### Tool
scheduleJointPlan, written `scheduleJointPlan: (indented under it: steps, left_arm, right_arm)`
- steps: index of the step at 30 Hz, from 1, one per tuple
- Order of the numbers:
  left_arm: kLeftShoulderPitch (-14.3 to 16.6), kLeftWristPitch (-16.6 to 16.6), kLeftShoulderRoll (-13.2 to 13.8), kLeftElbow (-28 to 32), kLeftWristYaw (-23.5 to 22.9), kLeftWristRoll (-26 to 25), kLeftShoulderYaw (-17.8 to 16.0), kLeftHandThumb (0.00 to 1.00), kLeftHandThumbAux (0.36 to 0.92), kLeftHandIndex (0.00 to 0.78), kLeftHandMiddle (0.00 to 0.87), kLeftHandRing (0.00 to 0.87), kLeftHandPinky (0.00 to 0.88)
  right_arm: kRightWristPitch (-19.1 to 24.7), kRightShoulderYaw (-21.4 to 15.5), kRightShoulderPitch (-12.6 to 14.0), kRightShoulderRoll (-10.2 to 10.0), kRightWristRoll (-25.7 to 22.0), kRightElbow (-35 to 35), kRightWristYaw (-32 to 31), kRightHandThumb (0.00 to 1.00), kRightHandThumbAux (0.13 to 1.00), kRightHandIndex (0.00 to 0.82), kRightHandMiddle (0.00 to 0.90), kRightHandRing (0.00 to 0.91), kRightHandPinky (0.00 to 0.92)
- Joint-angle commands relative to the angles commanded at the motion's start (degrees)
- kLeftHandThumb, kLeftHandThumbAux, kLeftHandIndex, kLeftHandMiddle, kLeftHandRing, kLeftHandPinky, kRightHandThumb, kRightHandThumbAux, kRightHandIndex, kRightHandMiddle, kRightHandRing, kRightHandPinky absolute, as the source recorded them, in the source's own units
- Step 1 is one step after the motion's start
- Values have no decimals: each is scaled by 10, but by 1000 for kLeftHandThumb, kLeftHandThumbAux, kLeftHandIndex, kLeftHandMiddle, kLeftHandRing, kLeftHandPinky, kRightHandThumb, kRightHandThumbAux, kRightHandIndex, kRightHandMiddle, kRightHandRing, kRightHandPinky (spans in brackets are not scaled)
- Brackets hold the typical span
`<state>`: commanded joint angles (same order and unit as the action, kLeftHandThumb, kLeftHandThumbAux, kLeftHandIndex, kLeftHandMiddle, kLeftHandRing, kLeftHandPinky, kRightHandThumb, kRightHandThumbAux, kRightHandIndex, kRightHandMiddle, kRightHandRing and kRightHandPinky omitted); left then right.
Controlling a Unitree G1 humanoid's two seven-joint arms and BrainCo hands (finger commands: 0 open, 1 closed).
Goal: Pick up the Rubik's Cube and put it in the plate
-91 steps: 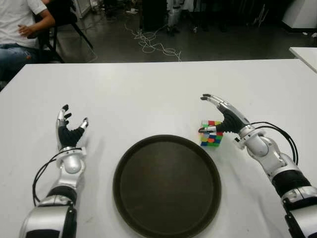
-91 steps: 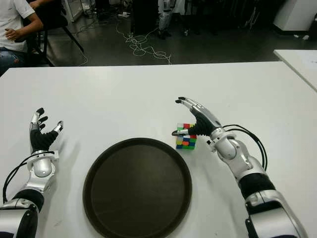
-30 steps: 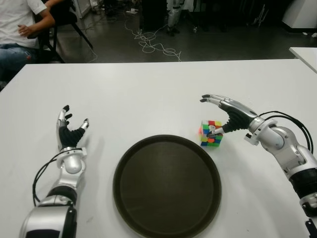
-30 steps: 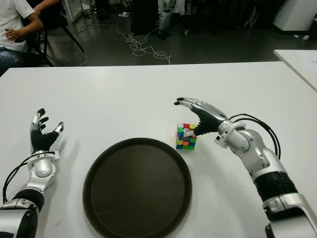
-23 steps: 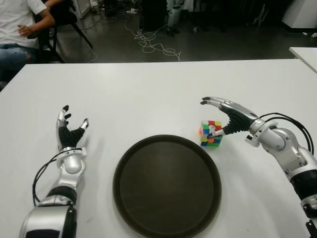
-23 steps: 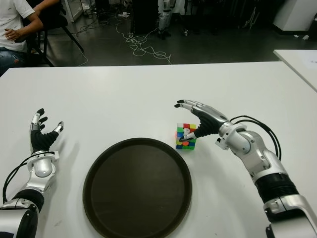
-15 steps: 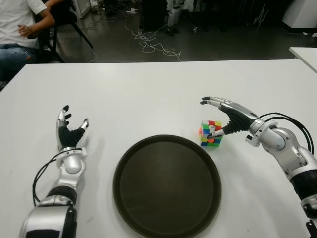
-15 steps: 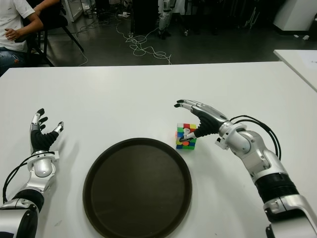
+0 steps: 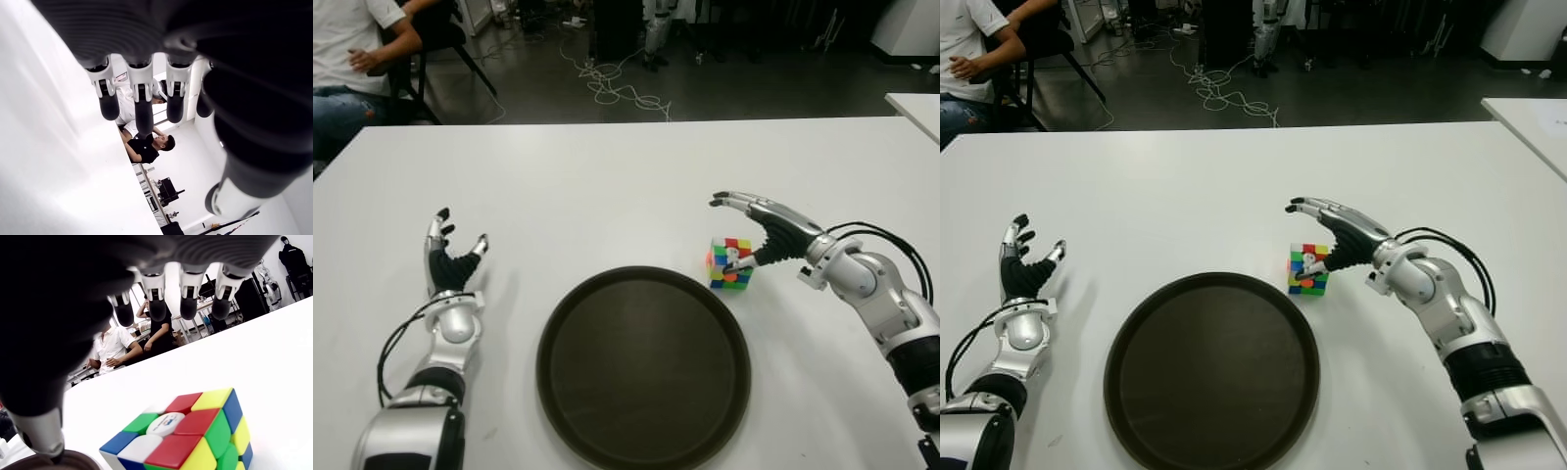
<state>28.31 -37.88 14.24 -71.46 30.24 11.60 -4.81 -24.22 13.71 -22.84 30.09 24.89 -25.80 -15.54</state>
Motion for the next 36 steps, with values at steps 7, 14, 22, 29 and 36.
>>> scheduleJointPlan:
  steps: [7, 14, 22, 29, 36]
  left_arm:
    - [0, 3, 0, 1, 6, 3, 1, 0, 787, 86, 127, 130, 123]
    - [0, 8, -1, 0, 0, -4, -3, 0, 787, 87, 128, 131, 119]
    - [0, 5, 1, 1, 0, -1, -1, 0, 789, 89, 132, 132, 114]
    - [-1, 3, 1, 2, -4, -2, -2, 0, 793, 82, 123, 129, 128]
    - [-1, 1, -1, 3, -15, -10, -7, 0, 788, 78, 117, 126, 122]
  right_arm:
    - [2, 5, -1, -1, 10, -10, 9, 0, 643, 0, 0, 0, 0]
    - [1, 4, -3, -7, 8, -21, 13, 0, 619, 0, 0, 0, 0]
    - [-2, 11, -7, -7, 19, -30, 17, 0, 594, 0, 0, 0, 0]
    - [-7, 17, -11, -9, 21, -45, 22, 0, 566, 0, 0, 0, 0]
    - [-32, 18, -17, -11, 14, -67, 26, 0, 539, 0, 0, 0, 0]
